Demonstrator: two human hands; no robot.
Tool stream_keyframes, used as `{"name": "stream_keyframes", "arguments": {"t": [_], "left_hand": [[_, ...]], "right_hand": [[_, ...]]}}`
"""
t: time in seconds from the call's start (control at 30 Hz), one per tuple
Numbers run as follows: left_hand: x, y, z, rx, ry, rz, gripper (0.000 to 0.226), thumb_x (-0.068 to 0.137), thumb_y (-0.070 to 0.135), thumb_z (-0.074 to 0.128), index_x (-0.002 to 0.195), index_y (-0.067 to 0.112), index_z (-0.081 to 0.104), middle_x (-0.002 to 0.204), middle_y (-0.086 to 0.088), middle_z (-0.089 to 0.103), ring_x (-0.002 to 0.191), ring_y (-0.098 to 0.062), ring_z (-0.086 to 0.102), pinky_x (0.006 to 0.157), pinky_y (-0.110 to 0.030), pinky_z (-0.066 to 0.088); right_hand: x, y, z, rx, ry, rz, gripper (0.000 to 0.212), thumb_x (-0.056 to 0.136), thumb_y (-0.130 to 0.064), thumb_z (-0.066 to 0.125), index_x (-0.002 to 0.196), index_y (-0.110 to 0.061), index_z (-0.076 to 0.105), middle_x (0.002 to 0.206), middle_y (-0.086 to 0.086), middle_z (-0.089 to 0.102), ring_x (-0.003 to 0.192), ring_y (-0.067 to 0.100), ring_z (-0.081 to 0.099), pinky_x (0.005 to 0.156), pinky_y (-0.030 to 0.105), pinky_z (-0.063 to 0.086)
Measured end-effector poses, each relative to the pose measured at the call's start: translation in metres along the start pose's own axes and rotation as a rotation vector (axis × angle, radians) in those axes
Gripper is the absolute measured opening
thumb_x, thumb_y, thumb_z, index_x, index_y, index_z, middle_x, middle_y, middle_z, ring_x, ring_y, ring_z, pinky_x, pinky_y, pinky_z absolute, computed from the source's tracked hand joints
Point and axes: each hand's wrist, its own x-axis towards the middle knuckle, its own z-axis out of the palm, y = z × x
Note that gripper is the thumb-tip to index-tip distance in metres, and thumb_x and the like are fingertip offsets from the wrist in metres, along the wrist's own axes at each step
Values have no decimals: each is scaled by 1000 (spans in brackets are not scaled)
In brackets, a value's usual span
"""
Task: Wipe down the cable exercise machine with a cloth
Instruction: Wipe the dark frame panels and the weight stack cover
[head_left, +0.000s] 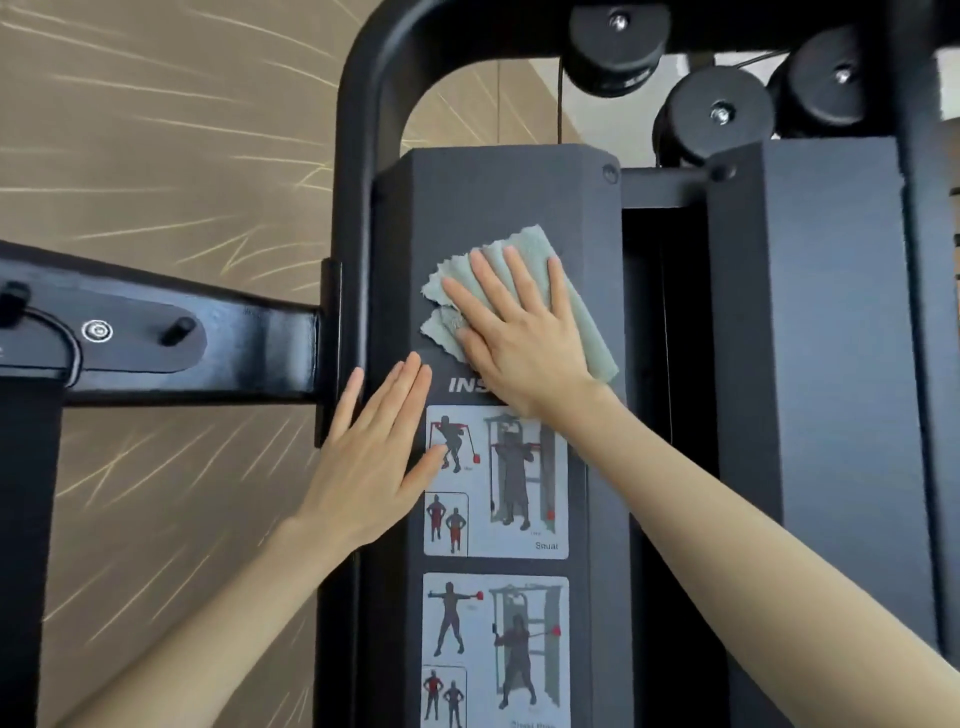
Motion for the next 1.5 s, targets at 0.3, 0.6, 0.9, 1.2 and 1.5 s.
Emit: {"name": "stream_keyframes", "arguments": {"t": [0.3,0.6,0.9,1.2,1.5], "left_hand": [[-1,-11,-9,-76,-18,77,72,101,53,8,149,4,29,157,-8,25,143,-16,28,120,-39,3],[-4,-16,-3,-290,-28,83,79,93,69,0,153,16,0,162,3,-7,142,9,-13,120,-31,-5],[-17,0,9,-425,-1,2,77,96,65,5,153,14,1,162,1,-6,144,5,-11,118,-22,-8],[-27,-6,-2,-346,20,21,70,101,57,13,153,11,20,159,0,13,137,16,-17,114,-14,-8],[-42,16,4,-504,-1,-110,65,92,57,17,148,27,0,155,14,-6,124,28,-25,103,-1,-16]], "right_hand": [[-62,-7,5,72,35,-91,47,100,-29,33,142,-11,46,150,15,37,141,36,29,117,50,15],[38,14,-9,-43,6,300,54,100,-46,25,151,-29,22,160,10,13,146,35,8,115,55,0],[-2,-3,6,27,24,-246,48,99,-31,31,141,-14,47,149,11,41,140,36,31,115,50,13],[52,14,-9,-25,3,-58,50,99,-37,24,142,-24,45,151,9,37,140,36,29,114,52,11],[38,-5,2,-30,-9,-172,50,99,-34,23,143,-24,44,153,6,35,142,35,25,116,53,7]]}}
